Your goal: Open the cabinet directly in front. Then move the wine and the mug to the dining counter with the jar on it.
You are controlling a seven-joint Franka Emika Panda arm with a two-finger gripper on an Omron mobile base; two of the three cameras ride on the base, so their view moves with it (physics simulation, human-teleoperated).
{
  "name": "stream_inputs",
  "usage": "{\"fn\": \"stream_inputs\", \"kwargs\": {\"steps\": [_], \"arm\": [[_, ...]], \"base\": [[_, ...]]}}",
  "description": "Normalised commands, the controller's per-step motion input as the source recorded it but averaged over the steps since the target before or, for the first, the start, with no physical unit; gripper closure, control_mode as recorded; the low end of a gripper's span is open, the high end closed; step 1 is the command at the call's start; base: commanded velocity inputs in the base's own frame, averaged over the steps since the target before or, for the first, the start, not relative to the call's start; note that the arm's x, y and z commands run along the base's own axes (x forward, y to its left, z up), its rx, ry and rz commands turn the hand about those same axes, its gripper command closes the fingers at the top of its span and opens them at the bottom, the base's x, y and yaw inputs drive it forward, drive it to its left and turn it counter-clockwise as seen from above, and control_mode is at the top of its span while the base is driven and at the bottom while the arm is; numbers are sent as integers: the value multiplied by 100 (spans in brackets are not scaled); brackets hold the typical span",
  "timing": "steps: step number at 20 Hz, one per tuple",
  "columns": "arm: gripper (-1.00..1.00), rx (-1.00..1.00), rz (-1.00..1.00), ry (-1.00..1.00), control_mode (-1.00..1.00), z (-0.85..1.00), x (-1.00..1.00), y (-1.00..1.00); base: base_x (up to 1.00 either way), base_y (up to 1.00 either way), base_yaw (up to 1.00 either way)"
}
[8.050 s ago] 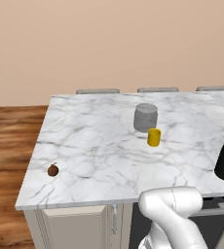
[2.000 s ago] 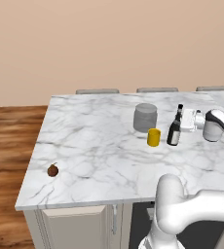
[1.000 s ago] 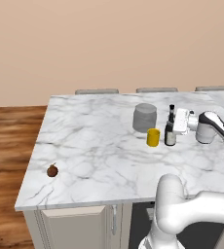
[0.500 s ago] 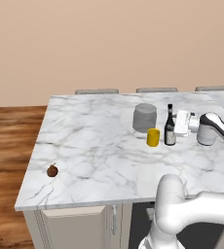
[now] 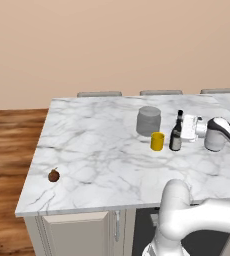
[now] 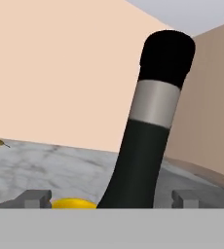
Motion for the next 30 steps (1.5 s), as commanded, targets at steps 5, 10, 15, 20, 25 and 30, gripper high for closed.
{"fn": "stream_inputs", "kwargs": {"steps": [5, 10, 15, 20, 25, 30], "arm": [[-100, 0, 0, 0, -100, 16, -17, 0], [-100, 0, 0, 1, -100, 41, -9, 0], [-100, 0, 0, 2, -100, 61, -3, 0], [-100, 0, 0, 0, -100, 67, -13, -2], [-100, 0, 0, 0, -100, 51, -45, -20], [-100, 0, 0, -4, -100, 39, -88, -29]], "base": [[0, 0, 0], [0, 0, 0], [0, 0, 0], [0, 0, 0], [0, 0, 0], [0, 0, 0]]}}
